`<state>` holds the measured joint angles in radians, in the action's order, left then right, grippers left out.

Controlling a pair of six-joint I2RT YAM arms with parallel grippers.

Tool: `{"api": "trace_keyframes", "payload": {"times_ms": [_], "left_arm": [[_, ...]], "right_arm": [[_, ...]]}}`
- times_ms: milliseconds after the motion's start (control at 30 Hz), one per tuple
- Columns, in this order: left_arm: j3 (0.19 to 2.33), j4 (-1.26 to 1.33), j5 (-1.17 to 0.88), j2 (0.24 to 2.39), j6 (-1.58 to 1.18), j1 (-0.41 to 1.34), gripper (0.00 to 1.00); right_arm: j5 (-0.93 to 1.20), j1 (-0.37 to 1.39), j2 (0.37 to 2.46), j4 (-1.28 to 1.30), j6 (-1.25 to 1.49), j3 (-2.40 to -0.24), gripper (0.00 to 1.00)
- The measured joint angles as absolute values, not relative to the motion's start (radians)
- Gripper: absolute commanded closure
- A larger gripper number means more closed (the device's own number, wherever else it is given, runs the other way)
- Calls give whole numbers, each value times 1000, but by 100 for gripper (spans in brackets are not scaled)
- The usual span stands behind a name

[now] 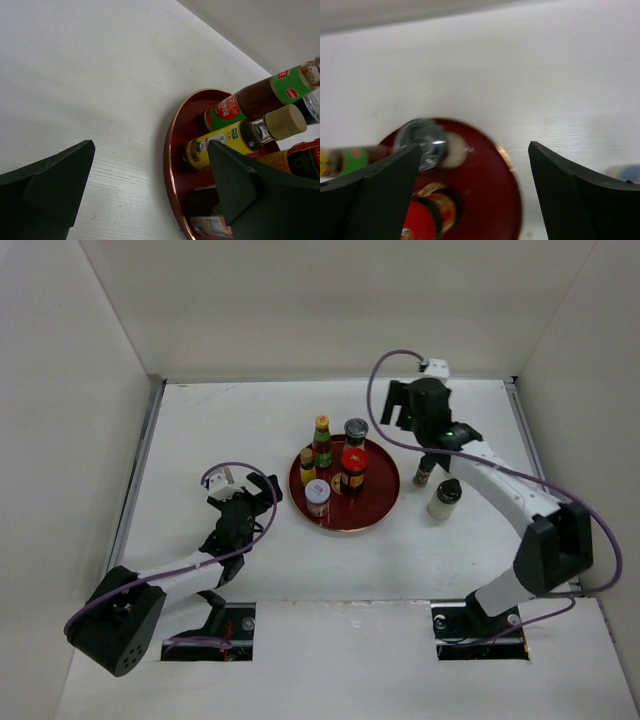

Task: Organize the condiment bottles

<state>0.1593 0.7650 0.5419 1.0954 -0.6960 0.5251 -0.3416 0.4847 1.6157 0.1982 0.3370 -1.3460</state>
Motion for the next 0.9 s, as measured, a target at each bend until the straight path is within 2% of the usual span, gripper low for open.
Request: {"api": "trace_keyframes", "payload": {"times_ms": [100,233,367,600,667,800,900], "left_arm": [[159,765,540,1095,-696,524,0],[159,765,537,1095,-696,524,0],[159,765,533,1095,-696,524,0],[159,767,530,1095,-696,524,0],[159,767,529,1095,-696,524,0],[159,767,525,1096,-696,524,0],[159,767,522,1096,-696,524,0]], "right_arm": [[-456,389,1466,189,337,-1247,0],[-618,250,1352,172,333,-1132,0],[-659,182,1372,193,336,-1067,0],[-631,174,1444,221,354,-1029,0],[-615,163,1455,215,361,-1028,7],[-566,125,1477,171,373,-1011,35],[-540,109,1480,139,379,-999,48]]}}
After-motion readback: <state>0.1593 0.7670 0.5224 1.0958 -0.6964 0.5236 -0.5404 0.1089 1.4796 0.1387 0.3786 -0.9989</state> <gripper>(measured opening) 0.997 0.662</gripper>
